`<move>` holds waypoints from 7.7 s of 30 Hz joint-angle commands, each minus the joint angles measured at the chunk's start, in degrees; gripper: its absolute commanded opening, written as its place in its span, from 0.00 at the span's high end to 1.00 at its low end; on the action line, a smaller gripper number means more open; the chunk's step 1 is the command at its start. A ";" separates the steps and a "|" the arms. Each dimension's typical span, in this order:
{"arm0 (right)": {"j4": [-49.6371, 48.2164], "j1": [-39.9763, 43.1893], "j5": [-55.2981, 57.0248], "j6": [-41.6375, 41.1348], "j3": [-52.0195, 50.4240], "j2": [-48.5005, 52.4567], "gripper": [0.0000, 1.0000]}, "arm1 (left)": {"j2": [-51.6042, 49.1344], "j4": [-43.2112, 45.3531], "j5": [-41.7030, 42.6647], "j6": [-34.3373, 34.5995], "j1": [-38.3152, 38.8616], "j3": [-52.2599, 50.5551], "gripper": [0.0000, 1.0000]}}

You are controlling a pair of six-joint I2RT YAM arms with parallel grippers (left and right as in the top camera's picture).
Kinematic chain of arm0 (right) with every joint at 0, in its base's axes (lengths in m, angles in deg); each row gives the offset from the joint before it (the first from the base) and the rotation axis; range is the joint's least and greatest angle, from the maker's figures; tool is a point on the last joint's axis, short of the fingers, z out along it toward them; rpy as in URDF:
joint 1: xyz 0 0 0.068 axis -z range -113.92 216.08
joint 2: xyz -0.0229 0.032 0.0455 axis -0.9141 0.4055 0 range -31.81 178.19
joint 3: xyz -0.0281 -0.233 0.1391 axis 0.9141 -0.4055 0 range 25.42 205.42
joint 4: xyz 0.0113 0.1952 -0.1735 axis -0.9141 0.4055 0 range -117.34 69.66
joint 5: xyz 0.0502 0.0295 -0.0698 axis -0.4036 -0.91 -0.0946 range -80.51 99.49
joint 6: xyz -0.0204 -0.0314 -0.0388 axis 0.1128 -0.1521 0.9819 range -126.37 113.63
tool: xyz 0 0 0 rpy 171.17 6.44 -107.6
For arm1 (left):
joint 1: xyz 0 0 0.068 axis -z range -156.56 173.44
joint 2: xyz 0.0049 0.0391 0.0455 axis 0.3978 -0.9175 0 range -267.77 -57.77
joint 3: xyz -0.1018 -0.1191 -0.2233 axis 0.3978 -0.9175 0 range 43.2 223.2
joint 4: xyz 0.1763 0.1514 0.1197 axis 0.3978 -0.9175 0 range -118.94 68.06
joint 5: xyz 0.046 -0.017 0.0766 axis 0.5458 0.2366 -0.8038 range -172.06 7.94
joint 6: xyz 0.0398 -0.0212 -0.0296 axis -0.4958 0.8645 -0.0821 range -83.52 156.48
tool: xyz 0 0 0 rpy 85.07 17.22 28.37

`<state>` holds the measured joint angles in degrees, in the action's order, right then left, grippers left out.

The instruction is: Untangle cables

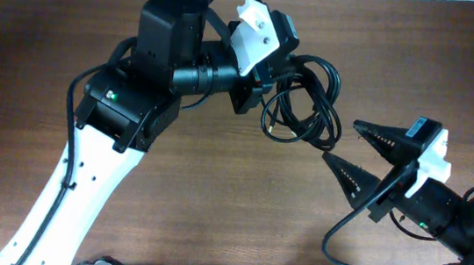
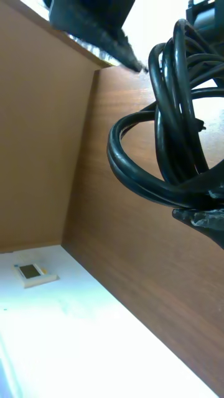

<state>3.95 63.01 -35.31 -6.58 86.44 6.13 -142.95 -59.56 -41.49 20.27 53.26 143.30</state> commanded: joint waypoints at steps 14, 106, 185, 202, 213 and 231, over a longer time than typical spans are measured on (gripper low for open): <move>0.24 -0.28 1.99 -0.22 0.81 -0.07 0.87 | 0.68 3.54 -6.99 9.81 5.66 0.94 1.00; 25.07 -0.31 -19.34 35.76 0.81 -0.04 0.96 | 2.40 -18.84 3.78 -40.09 9.73 0.94 0.79; 8.96 -0.28 26.71 3.74 0.81 0.20 0.22 | 2.38 -7.87 -1.09 -7.45 10.62 0.94 1.00; 15.41 -0.28 48.13 -4.92 0.81 2.51 0.22 | 4.48 -8.31 5.05 -10.71 6.29 0.94 1.00; 16.48 -0.28 50.03 -5.27 0.81 2.51 0.22 | 5.73 -9.90 2.38 -10.69 2.58 0.94 1.00; 16.72 -0.31 29.68 -6.21 0.81 2.51 0.21 | 5.70 -10.51 -30.64 10.93 2.58 0.94 1.00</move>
<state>20.69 62.97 1.98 -12.41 86.39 8.44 -138.61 -70.41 -61.22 21.63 56.10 143.60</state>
